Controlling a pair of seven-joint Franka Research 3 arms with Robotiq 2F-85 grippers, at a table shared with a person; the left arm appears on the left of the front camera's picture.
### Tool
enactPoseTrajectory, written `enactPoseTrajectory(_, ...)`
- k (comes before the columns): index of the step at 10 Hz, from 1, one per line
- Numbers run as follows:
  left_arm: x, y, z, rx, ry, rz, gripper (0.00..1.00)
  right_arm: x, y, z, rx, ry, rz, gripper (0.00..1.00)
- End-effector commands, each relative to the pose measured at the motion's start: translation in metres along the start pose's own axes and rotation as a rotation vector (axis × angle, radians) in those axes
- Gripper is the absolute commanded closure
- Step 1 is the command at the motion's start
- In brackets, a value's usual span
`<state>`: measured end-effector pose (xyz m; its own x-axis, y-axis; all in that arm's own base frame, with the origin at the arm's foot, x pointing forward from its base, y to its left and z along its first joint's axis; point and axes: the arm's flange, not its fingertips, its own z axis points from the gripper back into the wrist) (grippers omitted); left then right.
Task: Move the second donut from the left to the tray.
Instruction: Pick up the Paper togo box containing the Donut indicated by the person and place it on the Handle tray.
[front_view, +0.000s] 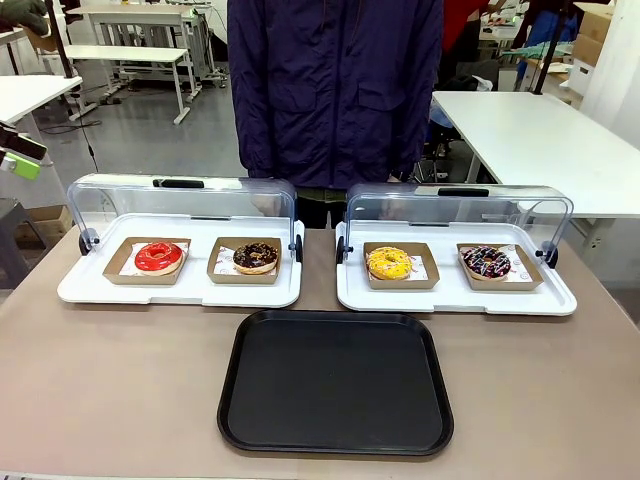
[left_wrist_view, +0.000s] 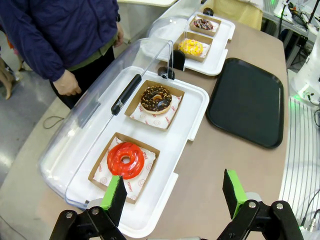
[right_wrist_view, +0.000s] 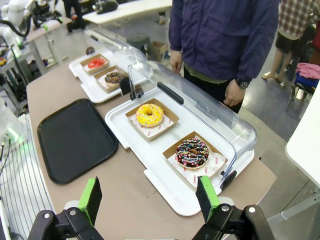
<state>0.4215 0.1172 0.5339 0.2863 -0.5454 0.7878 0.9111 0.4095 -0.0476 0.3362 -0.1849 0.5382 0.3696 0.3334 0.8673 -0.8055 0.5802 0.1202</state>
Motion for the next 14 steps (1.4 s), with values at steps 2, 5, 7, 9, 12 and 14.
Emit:
enactPoseTrajectory(2,0.0000,0.0006,0.0004,-0.008,-0.005,-0.014,0.00,0.0024,-0.0024,0.0000,0.000,-0.026,0.023,0.00)
enactPoseTrajectory(5,0.0000,0.0006,0.0004,-0.008,-0.005,-0.014,0.00,0.0024,-0.0024,0.0000,0.000,-0.026,0.023,0.00)
enactPoseTrajectory(7,0.0000,0.0006,0.0004,-0.008,-0.005,-0.014,0.00,0.0024,-0.0024,0.0000,0.000,-0.026,0.023,0.00)
enactPoseTrajectory(9,0.0000,0.0006,0.0004,-0.008,-0.005,-0.014,0.00,0.0024,-0.0024,0.0000,0.000,-0.026,0.023,0.00)
enactPoseTrajectory(12,0.0000,0.0006,0.0004,-0.008,-0.005,-0.014,0.00,0.0024,-0.0024,0.0000,0.000,-0.026,0.023,0.00)
enactPoseTrajectory(14,0.0000,0.0006,0.0004,-0.008,-0.005,-0.014,0.00,0.0024,-0.0024,0.0000,0.000,-0.026,0.023,0.00)
